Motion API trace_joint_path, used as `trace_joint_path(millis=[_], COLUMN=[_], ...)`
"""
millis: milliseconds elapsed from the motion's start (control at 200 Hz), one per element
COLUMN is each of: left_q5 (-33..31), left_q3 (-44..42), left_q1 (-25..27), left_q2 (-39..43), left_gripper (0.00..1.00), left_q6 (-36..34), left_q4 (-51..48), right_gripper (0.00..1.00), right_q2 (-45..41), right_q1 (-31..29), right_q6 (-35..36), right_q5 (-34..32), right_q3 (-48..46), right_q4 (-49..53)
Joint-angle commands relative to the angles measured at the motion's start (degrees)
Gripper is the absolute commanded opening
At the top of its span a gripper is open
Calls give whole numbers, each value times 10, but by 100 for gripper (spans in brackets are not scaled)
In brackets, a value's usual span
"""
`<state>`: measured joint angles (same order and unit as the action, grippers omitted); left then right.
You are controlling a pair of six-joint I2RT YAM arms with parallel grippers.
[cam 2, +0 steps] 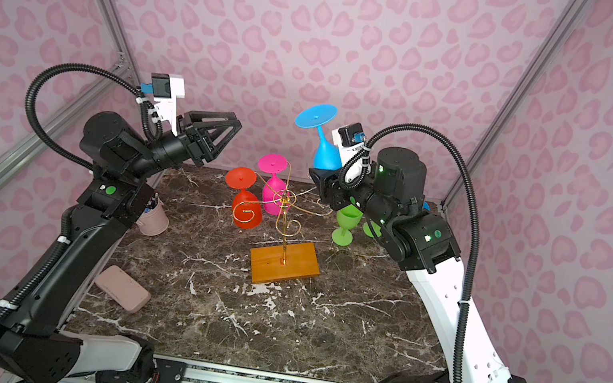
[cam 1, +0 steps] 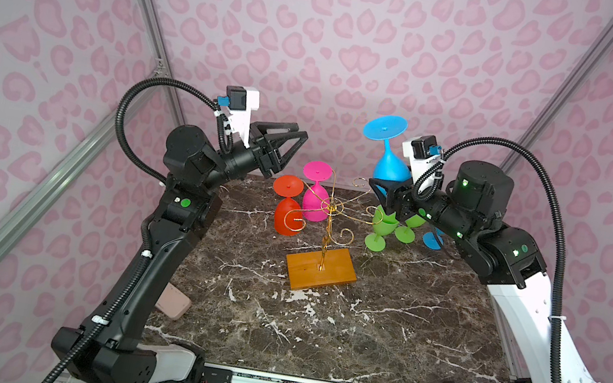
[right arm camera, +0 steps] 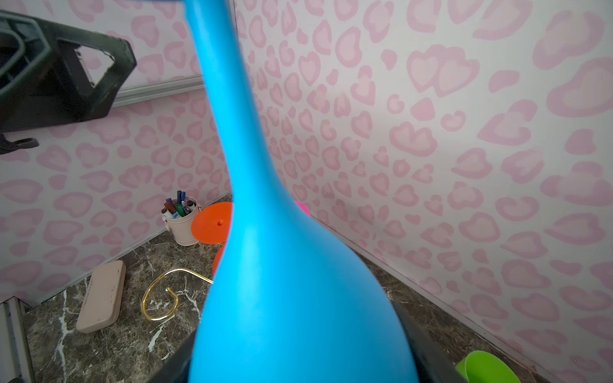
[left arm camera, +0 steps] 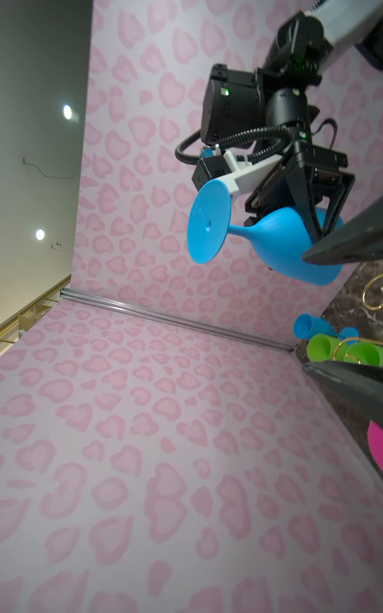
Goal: Take the wine glass off the wine glass rack
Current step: 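Close the right gripper on the blue glass bowl while the left gripper holds its foot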
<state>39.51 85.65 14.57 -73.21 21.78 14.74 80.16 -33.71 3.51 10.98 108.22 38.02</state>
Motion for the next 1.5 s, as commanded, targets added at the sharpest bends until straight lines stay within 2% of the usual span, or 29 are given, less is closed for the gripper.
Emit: trace_joint_path(millis=[0,95,190,400,965,985,1125,1240,1415,1490], left_q5=[-32,18,52,92,87,89,93,92,84,77], left_q3=[-34,-37,-39,-20,-12,-13,-18,-21,-23,-22], left_q1=[7,12,20,29,34,34,34,34,35,35], left_q2=[14,8,-1,-28,-43,-43,-40,-35,-33,-31], left_gripper=[48,47,45,42,37,33,25,12,6,3], left_q6=[-234,-345,-424,-507,-543,-545,-551,-557,-566,-566], left_q4=[84,83,84,78,94,93,89,89,91,91], right_gripper=[52,51,51,49,46,47,46,47,50,55], right_q2=[10,22,34,66,125,126,131,134,131,129], right_q1=[0,1,-1,-22,-76,-77,-83,-85,-87,-86], right_q6=[-13,-17,-21,-23,-32,-33,-37,-41,-48,-52], right_q5=[12,26,38,49,74,74,77,80,88,91], right_q3=[5,16,30,64,93,92,94,95,95,93], right_q4=[21,35,46,71,82,81,78,75,69,67])
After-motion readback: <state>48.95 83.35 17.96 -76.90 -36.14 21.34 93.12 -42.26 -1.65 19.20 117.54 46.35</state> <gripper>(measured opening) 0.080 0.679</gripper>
